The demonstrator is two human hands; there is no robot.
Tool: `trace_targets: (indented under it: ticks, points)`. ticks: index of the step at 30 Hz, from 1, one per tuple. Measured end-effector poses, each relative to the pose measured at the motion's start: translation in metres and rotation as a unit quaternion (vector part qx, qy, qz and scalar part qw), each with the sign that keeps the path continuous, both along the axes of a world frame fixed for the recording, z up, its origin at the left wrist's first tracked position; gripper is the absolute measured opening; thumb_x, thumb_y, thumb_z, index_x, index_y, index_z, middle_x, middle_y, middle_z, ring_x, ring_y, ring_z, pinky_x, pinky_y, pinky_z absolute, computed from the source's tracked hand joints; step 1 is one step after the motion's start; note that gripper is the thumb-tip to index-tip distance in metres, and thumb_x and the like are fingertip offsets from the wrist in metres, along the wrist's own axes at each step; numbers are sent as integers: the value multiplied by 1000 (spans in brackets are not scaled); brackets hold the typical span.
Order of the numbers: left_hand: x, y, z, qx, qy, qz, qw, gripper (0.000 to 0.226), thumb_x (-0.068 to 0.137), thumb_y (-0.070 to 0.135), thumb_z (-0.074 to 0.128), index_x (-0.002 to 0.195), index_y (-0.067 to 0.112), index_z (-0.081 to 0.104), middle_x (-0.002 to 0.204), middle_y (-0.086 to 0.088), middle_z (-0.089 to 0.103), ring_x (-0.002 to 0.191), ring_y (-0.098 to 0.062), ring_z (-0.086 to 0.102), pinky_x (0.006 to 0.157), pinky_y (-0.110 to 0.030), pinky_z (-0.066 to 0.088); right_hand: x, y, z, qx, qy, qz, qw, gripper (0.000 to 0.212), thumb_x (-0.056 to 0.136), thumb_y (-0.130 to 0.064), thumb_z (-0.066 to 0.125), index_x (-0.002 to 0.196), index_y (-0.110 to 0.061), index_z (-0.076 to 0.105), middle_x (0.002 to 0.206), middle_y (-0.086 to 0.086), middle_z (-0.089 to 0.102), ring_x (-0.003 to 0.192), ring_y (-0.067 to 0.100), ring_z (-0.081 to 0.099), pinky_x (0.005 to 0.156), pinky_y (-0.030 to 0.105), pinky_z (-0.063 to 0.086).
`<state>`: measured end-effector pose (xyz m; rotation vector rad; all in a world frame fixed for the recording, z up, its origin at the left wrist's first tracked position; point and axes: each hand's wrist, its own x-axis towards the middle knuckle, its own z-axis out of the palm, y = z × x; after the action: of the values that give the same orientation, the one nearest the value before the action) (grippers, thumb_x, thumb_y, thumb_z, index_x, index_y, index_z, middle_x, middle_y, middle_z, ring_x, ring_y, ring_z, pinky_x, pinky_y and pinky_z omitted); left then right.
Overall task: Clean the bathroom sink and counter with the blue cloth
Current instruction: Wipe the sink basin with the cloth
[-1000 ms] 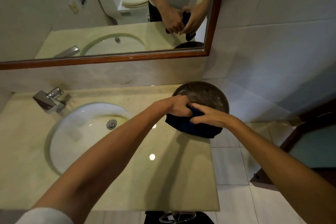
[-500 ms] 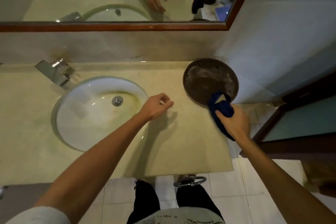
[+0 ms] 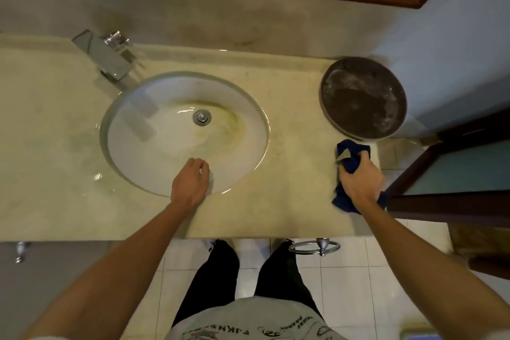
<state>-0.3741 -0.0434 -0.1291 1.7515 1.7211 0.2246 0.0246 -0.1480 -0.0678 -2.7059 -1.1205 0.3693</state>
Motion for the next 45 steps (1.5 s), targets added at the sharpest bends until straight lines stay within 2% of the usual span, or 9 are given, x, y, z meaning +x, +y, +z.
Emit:
trace_targets:
  ticks: [5, 13, 18, 23, 26, 30, 35, 39, 45]
  points:
    - [3, -4, 6, 10, -36, 74, 997, 30, 107, 35, 36, 98, 19, 59, 100, 4, 60, 82, -19, 58, 77, -34, 45, -85, 31, -6, 65, 62, -35, 995, 33, 87, -31, 69, 111, -14, 54, 100, 14, 71, 87, 38, 66, 73, 35, 42]
    - [4, -2, 2, 23, -16, 63, 998, 36, 108, 37, 32, 96, 18, 60, 97, 3, 62, 81, -22, 59, 81, -38, 49, -189, 87, -7, 134, 217, 18, 967, 31, 84, -23, 74, 111, -15, 61, 94, -1, 69, 84, 20, 62, 80, 33, 50]
    - [4, -1, 0, 27, -2, 54, 998, 39, 108, 38, 30, 91, 17, 59, 94, 1, 62, 79, -21, 59, 80, -40, 51, -190, 99, 13, 187, 413, -14, 891, 16, 89, -18, 74, 103, -16, 67, 91, -7, 70, 81, 7, 67, 72, 21, 54]
    - [4, -2, 3, 22, 16, 29, 999, 42, 107, 39, 30, 81, 15, 52, 83, -1, 57, 74, -25, 56, 73, -39, 44, -118, 66, 48, 249, 504, -153, 813, 10, 91, -11, 73, 95, -15, 66, 95, 6, 72, 86, 21, 69, 73, 33, 57]
    - [4, -2, 3, 23, 25, 21, 999, 45, 108, 38, 29, 79, 12, 53, 80, -2, 56, 72, -26, 55, 70, -38, 40, -53, 30, 58, 285, 465, -189, 817, 9, 93, -11, 72, 98, -8, 65, 98, 9, 71, 92, 27, 67, 80, 41, 56]
    - [3, -2, 2, 27, 35, 24, 999, 48, 107, 39, 28, 77, 11, 52, 76, -3, 55, 68, -26, 54, 68, -38, 39, 24, -19, 60, 245, 327, -159, 899, 19, 92, -16, 74, 90, -6, 58, 89, 7, 65, 83, 21, 61, 80, 39, 50]
    - [7, -3, 0, 40, 69, 39, 996, 51, 107, 41, 27, 76, 10, 54, 74, -6, 56, 68, -28, 55, 68, -41, 44, 70, -59, 35, 110, 158, -42, 981, 24, 89, -26, 77, 107, -13, 67, 91, 6, 68, 88, 26, 64, 79, 39, 52]
    - [9, -1, 0, 53, 87, 40, 994, 51, 106, 40, 29, 75, 8, 54, 71, -7, 55, 66, -28, 53, 67, -40, 44, 57, -75, 1, 59, 86, 17, 994, 32, 82, -28, 79, 106, -17, 60, 92, 7, 70, 88, 36, 65, 73, 41, 50]
    - [11, -3, 1, 56, 83, 42, 994, 51, 106, 39, 28, 69, 10, 47, 66, -6, 51, 63, -28, 51, 63, -39, 40, -17, -72, -16, 119, 80, -61, 988, 29, 79, -25, 75, 103, -19, 60, 91, -1, 68, 82, 26, 64, 73, 30, 41]
